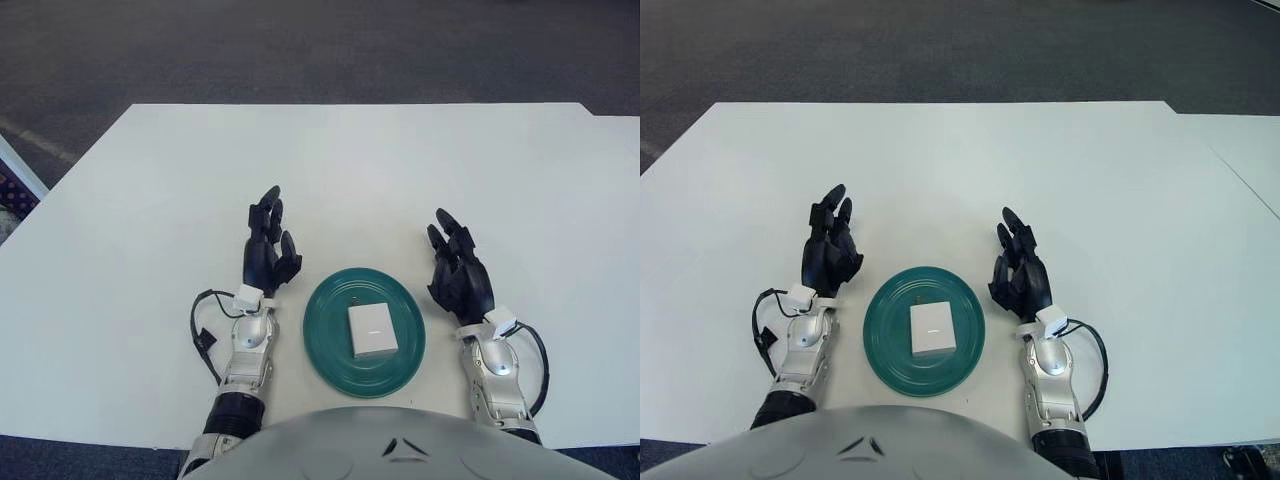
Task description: Put the charger into the plate.
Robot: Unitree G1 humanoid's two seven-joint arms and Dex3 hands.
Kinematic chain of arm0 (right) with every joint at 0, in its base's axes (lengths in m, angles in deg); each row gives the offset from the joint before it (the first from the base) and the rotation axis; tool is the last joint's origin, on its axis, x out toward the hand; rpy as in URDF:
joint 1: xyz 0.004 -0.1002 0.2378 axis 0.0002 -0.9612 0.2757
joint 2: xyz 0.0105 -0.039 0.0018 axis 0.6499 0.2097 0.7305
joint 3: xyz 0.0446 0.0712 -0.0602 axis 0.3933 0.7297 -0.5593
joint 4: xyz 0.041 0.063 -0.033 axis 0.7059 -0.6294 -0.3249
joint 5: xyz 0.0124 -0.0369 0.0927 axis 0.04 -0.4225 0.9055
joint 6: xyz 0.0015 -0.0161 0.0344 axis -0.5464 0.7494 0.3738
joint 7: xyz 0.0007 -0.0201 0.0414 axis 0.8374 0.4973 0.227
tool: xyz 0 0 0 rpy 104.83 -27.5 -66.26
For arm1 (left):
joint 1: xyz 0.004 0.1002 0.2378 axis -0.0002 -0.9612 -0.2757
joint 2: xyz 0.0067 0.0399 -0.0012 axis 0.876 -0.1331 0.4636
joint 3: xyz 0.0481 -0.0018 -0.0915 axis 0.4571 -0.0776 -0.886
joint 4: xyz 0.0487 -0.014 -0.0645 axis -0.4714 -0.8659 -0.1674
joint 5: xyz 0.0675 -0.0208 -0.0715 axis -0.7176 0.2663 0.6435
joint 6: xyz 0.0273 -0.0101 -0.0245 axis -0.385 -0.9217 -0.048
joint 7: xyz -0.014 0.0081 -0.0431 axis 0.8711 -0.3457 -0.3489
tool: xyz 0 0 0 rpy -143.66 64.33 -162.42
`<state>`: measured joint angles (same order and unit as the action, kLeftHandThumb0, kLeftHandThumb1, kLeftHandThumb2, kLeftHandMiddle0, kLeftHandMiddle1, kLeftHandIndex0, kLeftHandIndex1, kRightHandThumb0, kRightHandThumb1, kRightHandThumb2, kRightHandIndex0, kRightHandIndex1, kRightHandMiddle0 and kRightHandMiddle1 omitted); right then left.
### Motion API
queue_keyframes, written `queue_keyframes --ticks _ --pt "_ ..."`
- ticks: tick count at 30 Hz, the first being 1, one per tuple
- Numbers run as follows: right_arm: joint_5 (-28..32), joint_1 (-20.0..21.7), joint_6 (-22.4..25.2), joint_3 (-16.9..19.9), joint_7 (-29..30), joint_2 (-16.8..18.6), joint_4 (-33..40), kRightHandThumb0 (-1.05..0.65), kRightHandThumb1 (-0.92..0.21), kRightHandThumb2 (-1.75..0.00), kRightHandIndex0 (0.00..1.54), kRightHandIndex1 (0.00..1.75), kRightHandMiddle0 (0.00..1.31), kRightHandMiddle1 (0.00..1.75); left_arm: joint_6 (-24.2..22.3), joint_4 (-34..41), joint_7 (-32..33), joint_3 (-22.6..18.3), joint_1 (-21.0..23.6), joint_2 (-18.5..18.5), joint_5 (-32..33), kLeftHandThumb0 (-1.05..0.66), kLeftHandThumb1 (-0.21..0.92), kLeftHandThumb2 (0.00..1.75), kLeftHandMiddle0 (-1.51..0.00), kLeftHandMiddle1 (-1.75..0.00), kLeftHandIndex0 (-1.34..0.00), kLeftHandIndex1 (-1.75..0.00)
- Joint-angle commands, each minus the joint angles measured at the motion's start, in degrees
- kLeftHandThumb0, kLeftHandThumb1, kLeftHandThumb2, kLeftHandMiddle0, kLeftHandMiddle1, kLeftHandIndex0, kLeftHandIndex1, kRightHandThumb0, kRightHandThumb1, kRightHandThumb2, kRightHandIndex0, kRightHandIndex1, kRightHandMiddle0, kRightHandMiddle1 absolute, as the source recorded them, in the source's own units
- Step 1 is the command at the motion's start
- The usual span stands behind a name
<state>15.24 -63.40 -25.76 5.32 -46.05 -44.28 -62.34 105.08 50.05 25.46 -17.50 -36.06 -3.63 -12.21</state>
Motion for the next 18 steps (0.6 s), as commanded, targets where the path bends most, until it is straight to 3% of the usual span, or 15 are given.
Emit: queue_keyframes --ticks 1,8,18 --pt "0.57 -5.75 4.96 0.3 -1.28 -1.04 -5.9 -0.8 -0.92 -0.94 0.11 0.0 0.0 0.23 -6.77 -4.95 1.69 1.72 -12.25 0.72 -4.82 -0.93 0.92 0.87 -0.25 -0.02 0.0 -0.57" --pt "1.66 -4.38 7.82 0.6 -1.62 -0.12 -6.72 -0.79 -0.92 -0.95 0.11 0.01 0.0 0.24 -7.77 -4.31 3.16 1.71 -12.12 0.71 -4.6 -0.91 0.92 0.88 -0.26 -0.02 0.0 -0.54" --pt "0.24 -2.49 5.53 1.19 -0.03 0.61 -10.73 -0.79 -0.92 -0.91 0.12 0.0 0.0 0.27 -7.06 -7.01 3.39 1.24 -11.16 0.27 -2.75 -0.98 0.92 0.86 -0.24 -0.01 0.0 -0.51"
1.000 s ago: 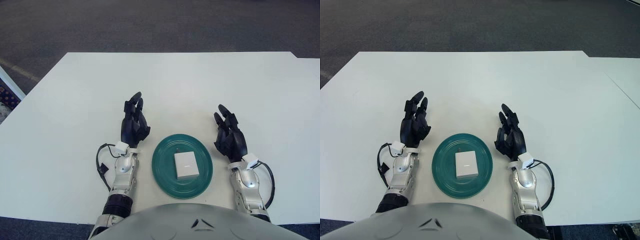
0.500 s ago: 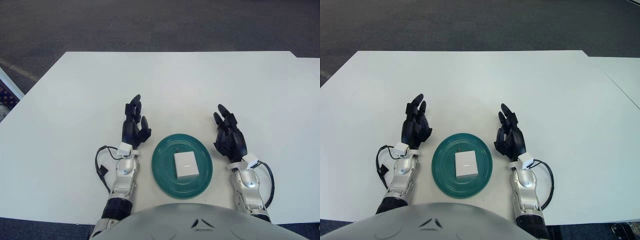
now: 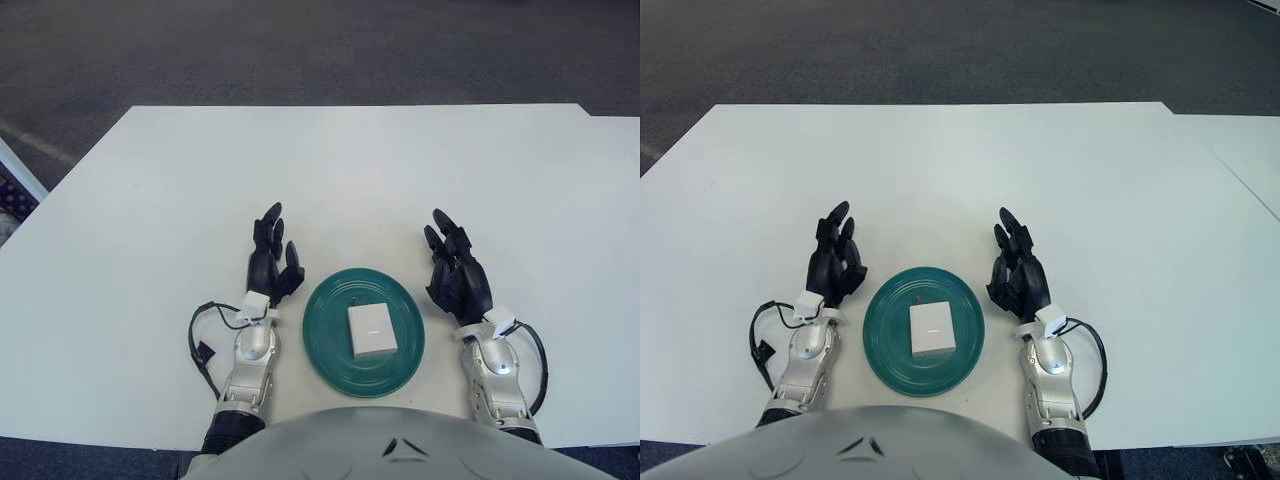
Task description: Put the charger into the plate.
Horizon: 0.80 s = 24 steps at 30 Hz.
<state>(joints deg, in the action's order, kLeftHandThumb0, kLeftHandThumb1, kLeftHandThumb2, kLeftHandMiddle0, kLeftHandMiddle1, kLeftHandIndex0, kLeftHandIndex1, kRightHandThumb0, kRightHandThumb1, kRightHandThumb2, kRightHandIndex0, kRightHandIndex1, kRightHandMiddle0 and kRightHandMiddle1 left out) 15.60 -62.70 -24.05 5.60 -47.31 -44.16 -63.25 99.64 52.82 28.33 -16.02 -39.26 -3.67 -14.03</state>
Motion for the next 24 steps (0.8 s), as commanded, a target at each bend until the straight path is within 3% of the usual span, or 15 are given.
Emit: queue_keyframes --ticks 1,6,11,17,24 --pt "-0.22 -3.12 3.55 0.94 1.31 0.51 -10.05 -0.79 -0.92 -0.91 0.12 0.0 0.0 0.27 -1.62 -10.05 0.54 -0.16 -7.98 0.38 -1.02 -0.99 0.92 0.85 -0.23 -0.01 0.0 -0.49" --pt "-0.12 -2.29 2.3 1.16 1.39 0.64 -11.86 -0.78 -0.92 -0.9 0.12 0.0 0.0 0.28 -0.83 -12.36 1.31 0.15 -7.81 0.66 -1.97 -1.01 0.92 0.86 -0.18 0.0 0.0 -0.36" --pt "0.43 -0.71 1.51 1.49 0.62 0.64 -14.68 -0.79 -0.92 -0.9 0.12 0.0 0.0 0.29 3.09 -15.65 3.24 0.47 -6.38 0.75 -3.58 -1.01 0.92 0.88 -0.15 0.0 0.0 -0.27" --pt "0.02 0.63 0.55 1.68 0.5 0.3 -16.55 -0.79 -0.92 -0.91 0.12 0.0 0.0 0.3 5.84 -17.39 4.37 1.38 -4.95 0.78 -4.25 -1.0 0.92 0.9 -0.18 -0.01 0.0 -0.28" --pt "0.62 1.96 1.92 2.02 0.31 0.44 -15.86 -0.81 -0.92 -0.93 0.12 0.0 0.0 0.29 6.22 -12.43 3.5 1.8 -6.18 2.3 -4.23 -0.98 0.92 0.92 -0.2 -0.02 0.0 -0.34"
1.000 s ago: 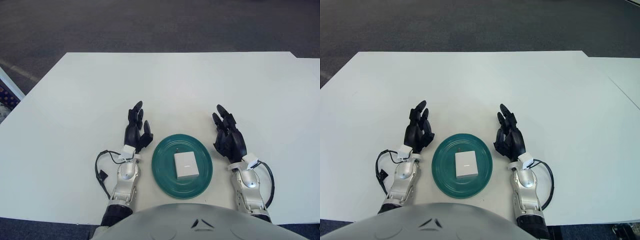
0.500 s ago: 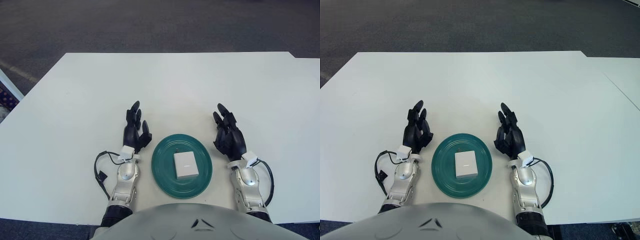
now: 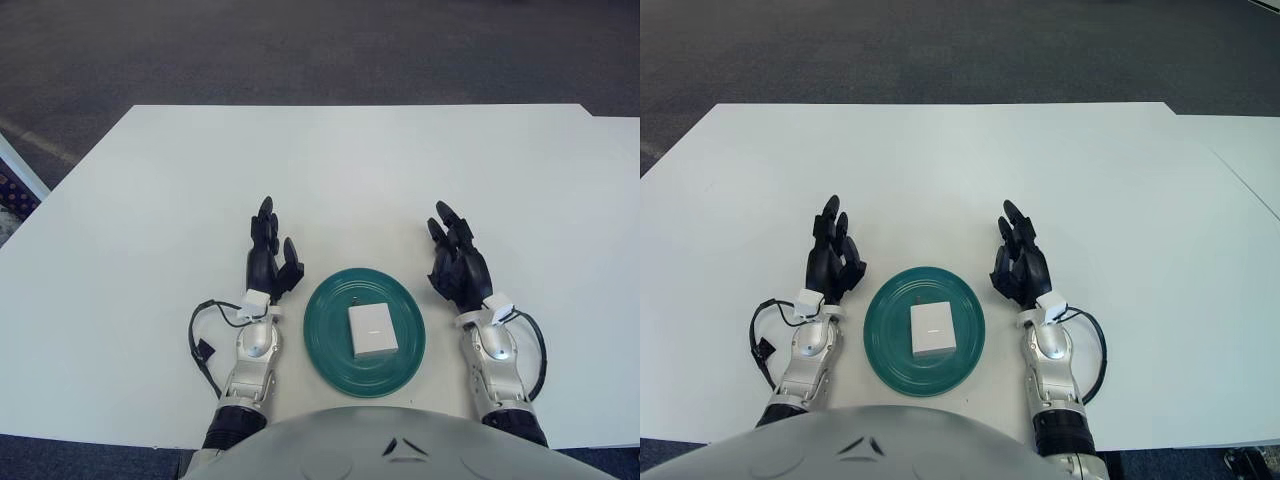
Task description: Put the charger into the plate.
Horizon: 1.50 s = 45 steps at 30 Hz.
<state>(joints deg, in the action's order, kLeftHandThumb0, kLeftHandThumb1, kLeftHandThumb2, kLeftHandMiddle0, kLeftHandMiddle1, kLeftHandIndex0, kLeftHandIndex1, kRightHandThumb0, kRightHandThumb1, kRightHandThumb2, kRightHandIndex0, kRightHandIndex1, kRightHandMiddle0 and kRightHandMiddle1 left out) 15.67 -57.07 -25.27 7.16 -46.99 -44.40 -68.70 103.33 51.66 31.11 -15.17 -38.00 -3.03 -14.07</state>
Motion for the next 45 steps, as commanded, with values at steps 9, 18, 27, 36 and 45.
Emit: queue_keyframes --ticks 9,18,27,36,45 --pt "-1.57 -3.14 7.69 0.73 3.18 0.44 -4.82 -0.76 -0.92 -0.94 0.1 0.0 0.0 0.26 -1.08 -8.19 0.95 1.66 -8.12 0.25 -2.97 -0.97 0.92 0.94 -0.22 -0.02 0.0 -0.38" --pt "-3.34 -3.42 11.08 0.46 5.06 -0.67 -1.94 -0.68 -0.92 -0.96 0.09 0.0 0.0 0.26 0.79 -9.58 -1.21 0.35 -7.8 -2.09 2.49 -0.92 0.92 0.93 -0.24 -0.02 0.0 -0.51" --pt "-5.26 -4.77 16.7 -0.34 7.73 0.19 3.25 -0.63 -0.92 -0.94 0.11 0.01 0.0 0.33 1.67 -8.77 -5.96 -0.12 -8.13 -2.77 7.54 -0.95 0.92 0.92 -0.17 0.0 0.0 -0.56" --pt "-6.58 -4.89 17.5 -1.72 9.64 1.18 3.0 -0.61 -0.92 -0.96 0.12 0.01 0.0 0.35 -0.77 -7.62 -6.48 -1.19 -9.22 -1.9 5.97 -0.99 0.92 0.91 -0.17 0.0 0.0 -0.53" --pt "-6.85 -5.41 16.24 -2.6 10.75 1.63 2.45 -0.62 -0.92 -0.96 0.11 0.0 0.0 0.35 -5.09 -4.73 -7.88 -1.68 -9.58 0.36 5.32 -0.95 0.92 0.92 -0.2 -0.01 0.0 -0.45"
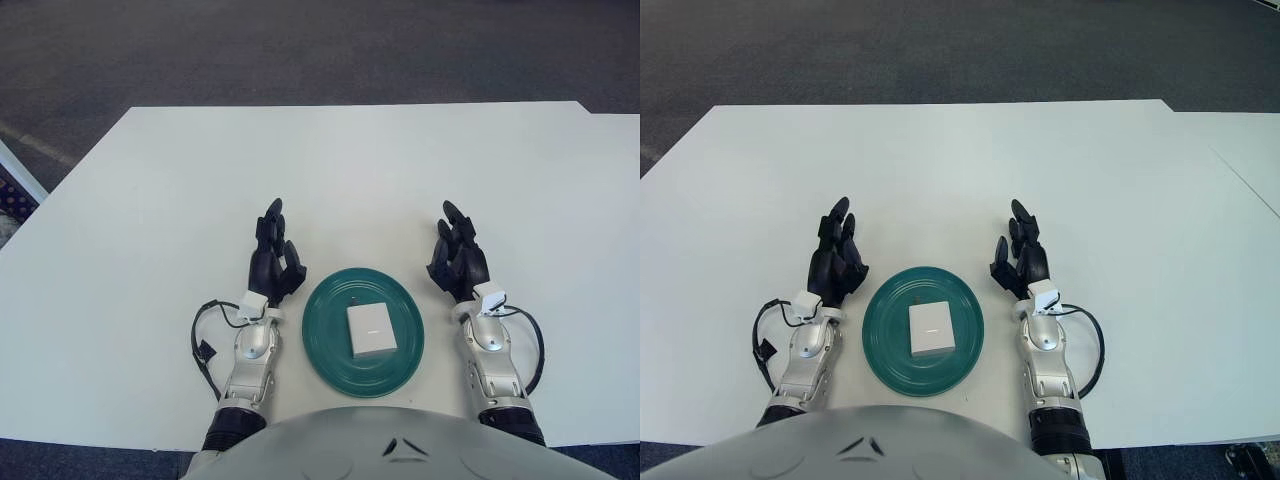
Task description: Put the charger into the plate.
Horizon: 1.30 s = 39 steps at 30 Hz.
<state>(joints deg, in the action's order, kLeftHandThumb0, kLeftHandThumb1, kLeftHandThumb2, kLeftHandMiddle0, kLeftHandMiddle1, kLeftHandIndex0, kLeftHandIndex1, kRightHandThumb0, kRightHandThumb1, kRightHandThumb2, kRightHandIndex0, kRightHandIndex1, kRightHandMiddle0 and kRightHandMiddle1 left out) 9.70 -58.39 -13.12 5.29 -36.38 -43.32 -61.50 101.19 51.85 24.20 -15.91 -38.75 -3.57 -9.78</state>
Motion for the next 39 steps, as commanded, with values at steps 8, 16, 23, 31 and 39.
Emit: queue_keyframes --ticks 8,16,23,31,39 --pt "-0.46 -5.28 5.16 -1.33 -1.13 0.25 -2.6 -0.61 -0.92 -0.96 0.09 0.0 0.0 0.3 -7.11 -1.82 -3.43 -0.74 -9.47 1.57 1.96 -0.93 0.92 0.91 -0.21 -0.01 0.0 -0.41" --pt "0.57 -5.85 7.55 -1.16 -2.56 0.08 -0.88 -0.6 -0.92 -0.98 0.08 0.0 0.0 0.25 -11.49 0.13 -4.58 -1.07 -9.26 0.72 2.54 -0.94 0.92 0.89 -0.18 0.0 0.0 -0.4" --pt "1.06 -5.98 9.12 -0.42 -2.82 -0.35 -0.44 -0.6 -0.92 -0.98 0.08 0.0 0.0 0.24 -11.24 -1.62 -3.87 -1.09 -8.8 -0.75 2.0 -0.95 0.92 0.88 -0.17 0.0 0.0 -0.37" --pt "1.43 -6.33 9.62 0.59 -2.83 -1.24 -0.27 -0.59 -0.92 -0.98 0.09 0.0 0.0 0.24 -10.42 -2.87 -2.68 -0.27 -8.83 -1.4 0.14 -0.96 0.92 0.88 -0.17 -0.01 0.0 -0.36" --pt "2.18 -5.74 10.34 2.38 -3.44 -2.31 -1.05 -0.6 -0.92 -0.97 0.09 0.0 0.0 0.26 -12.64 -2.4 -0.66 0.9 -8.97 -2.89 -0.41 -0.95 0.92 0.91 -0.18 -0.01 0.0 -0.39"
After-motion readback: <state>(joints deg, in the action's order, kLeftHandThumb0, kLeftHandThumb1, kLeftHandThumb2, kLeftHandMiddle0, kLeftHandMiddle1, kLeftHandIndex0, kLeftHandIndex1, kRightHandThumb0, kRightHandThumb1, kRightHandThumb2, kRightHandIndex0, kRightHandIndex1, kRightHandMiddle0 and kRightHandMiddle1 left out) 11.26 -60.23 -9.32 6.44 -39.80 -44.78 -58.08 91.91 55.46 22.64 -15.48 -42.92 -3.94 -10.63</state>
